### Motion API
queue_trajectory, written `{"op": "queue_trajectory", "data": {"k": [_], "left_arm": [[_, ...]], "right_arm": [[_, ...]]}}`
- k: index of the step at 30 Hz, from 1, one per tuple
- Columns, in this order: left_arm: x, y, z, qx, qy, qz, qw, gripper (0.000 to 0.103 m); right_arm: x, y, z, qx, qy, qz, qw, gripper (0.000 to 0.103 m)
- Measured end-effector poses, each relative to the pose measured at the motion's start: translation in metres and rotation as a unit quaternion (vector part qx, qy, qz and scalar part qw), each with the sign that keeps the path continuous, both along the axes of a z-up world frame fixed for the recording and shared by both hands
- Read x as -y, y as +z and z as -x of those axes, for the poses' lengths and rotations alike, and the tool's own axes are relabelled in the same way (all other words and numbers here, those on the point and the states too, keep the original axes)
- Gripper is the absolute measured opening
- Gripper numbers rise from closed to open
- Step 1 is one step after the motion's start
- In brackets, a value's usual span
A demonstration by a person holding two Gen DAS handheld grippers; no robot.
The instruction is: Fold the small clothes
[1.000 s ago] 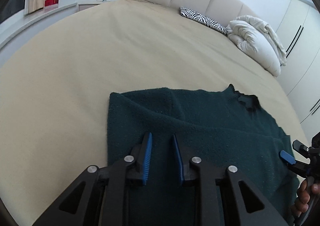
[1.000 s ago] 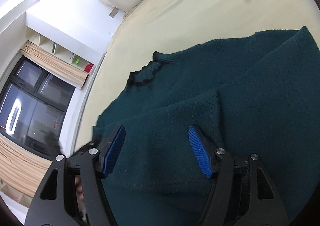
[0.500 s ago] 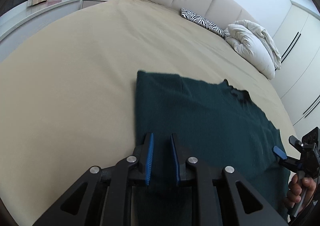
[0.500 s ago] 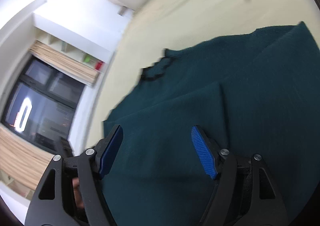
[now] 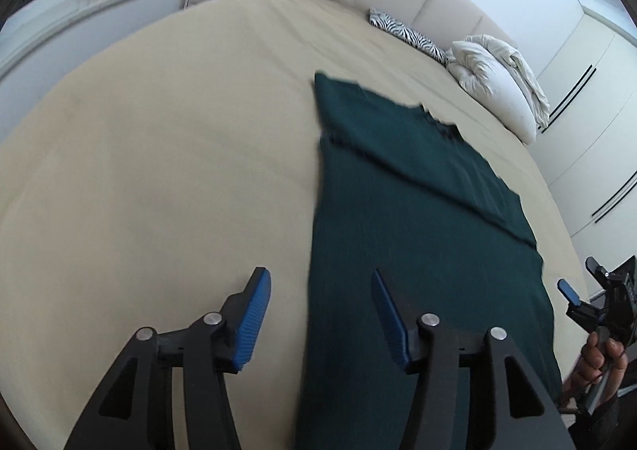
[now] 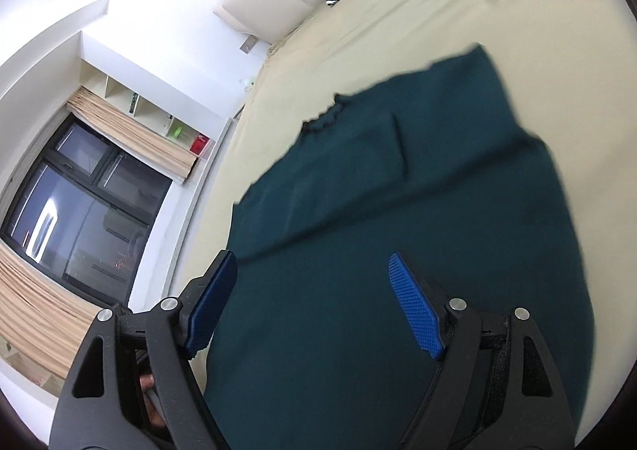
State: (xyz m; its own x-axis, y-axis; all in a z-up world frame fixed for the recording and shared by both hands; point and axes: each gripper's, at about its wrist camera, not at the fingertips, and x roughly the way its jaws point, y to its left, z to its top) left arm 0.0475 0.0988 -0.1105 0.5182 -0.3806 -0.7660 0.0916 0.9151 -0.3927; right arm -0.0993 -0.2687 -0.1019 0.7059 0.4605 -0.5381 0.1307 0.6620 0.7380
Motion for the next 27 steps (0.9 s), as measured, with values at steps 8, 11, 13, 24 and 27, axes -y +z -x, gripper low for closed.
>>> {"op": "queue_trajectory", "data": {"k": [8,11,13,24,27], "left_arm": [[-0.014,-0.019,0.085,-0.051,-0.006,0.027,0.9983,0.058],[-0.015,-0.020,0.095,-0.067,-0.015,0.033,0.9971,0.058],[-0.012,-0.020,0.097,-0.077,-0.025,0.026,0.9964,0.054],[0.000,-0.024,0.095,-0.107,-0.053,-0.012,0.9927,0.046],[0.001,-0.025,0.094,-0.109,-0.059,-0.022,0.9921,0.039]], "right_arm": [[0.017,-0.014,0.126,-0.046,-0.047,0.023,0.998,0.079],[0.026,-0.016,0.151,-0.053,-0.062,0.024,0.996,0.079],[0.033,-0.018,0.162,-0.060,-0.073,0.019,0.995,0.079],[0.060,-0.025,0.183,-0.146,-0.070,0.068,0.984,0.079],[0.063,-0.031,0.185,-0.166,-0.054,0.074,0.982,0.079]]}}
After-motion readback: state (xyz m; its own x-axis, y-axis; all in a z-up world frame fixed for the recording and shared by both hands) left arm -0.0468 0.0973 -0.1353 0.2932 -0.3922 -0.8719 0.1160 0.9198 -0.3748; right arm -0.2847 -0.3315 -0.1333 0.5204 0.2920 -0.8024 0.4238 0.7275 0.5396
